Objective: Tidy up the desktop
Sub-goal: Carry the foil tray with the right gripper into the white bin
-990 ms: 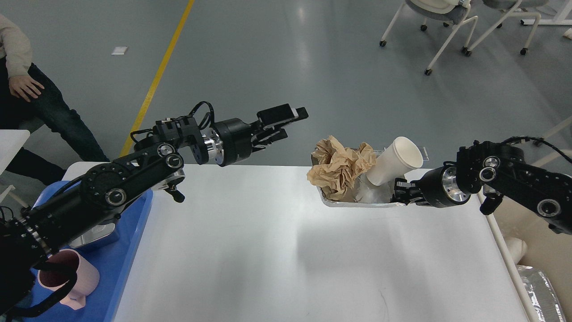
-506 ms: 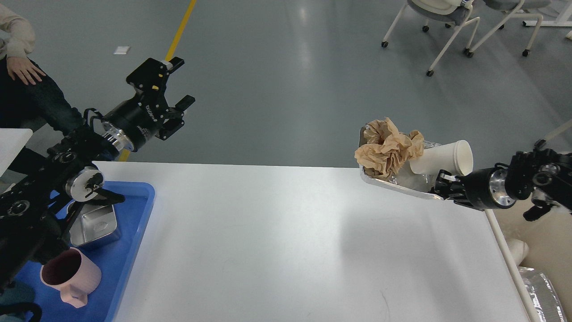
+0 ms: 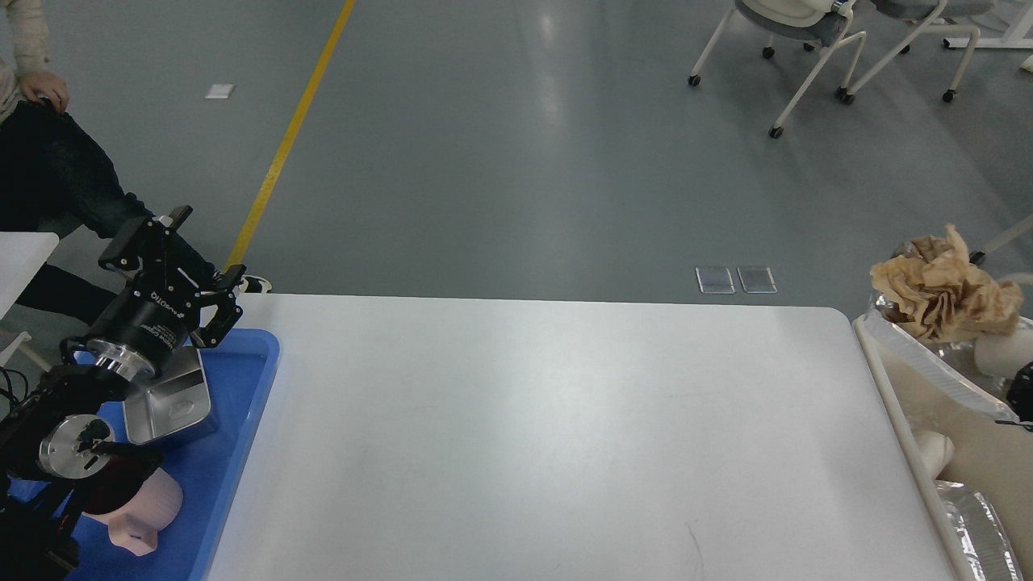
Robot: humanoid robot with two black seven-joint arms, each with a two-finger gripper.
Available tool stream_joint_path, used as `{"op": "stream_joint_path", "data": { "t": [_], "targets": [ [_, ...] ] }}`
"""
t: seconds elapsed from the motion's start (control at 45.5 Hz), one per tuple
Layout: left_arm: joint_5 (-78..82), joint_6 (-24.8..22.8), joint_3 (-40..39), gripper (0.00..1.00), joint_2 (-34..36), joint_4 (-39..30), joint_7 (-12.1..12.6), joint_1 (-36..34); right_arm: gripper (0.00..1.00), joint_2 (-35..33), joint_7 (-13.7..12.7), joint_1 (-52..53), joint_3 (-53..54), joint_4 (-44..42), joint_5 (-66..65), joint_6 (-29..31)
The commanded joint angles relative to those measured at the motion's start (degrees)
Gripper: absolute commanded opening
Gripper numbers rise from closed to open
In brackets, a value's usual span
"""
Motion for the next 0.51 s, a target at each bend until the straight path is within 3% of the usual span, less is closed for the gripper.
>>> {"op": "stream_joint_path", "data": {
  "t": [0.0, 0.022, 0.044, 0.066, 0.11, 0.132, 0.176, 0.484],
  "targets": [
    [0.0, 0.0, 0.0, 0.97, -0.1, 0.1, 0.0, 0.5, 0.00, 0.1, 0.0, -0.8, -0.2, -4.7, 0.7, -0.5],
    [0.0, -0.1, 0.0, 0.97, -0.1, 0.1, 0.0, 0.5, 0.00, 0.3, 0.0, -0.8, -0.1, -5.4, 0.7, -1.0],
    [0.0, 0.0, 0.0, 0.97, -0.1, 0.1, 0.0, 0.4, 0.08, 0.4, 0.0, -0.8, -0.1, -5.9, 0.7, -1.6],
    [0.0, 0.0, 0.0, 0.97, -0.1, 0.1, 0.0, 0.4, 0.31, 0.6, 0.0, -0.8, -0.1, -6.6, 0.7, -3.1],
    [0.0, 0.0, 0.0, 0.97, -0.1, 0.0, 0.0, 0.4, 0.65, 0.9, 0.0, -0.8, -0.1, -7.5, 0.6, -6.1],
    [0.0, 0.0, 0.0, 0.97, -0.1, 0.1, 0.0, 0.4, 0.79, 1.3, 0.0, -0.8, -0.1, -7.7, 0.6, -8.0],
    [0.0, 0.0, 0.0, 0.97, -0.1, 0.1, 0.0, 0.4, 0.98, 1.7, 0.0, -0.8, -0.1, -8.3, 0.6, -11.5],
    [0.0, 0.0, -0.1, 0.97, 0.0, 0.1, 0.0, 1.3, 1.00, 3.3, 0.0, -0.5, -0.1, -9.1, 0.6, -14.9]
  ]
}}
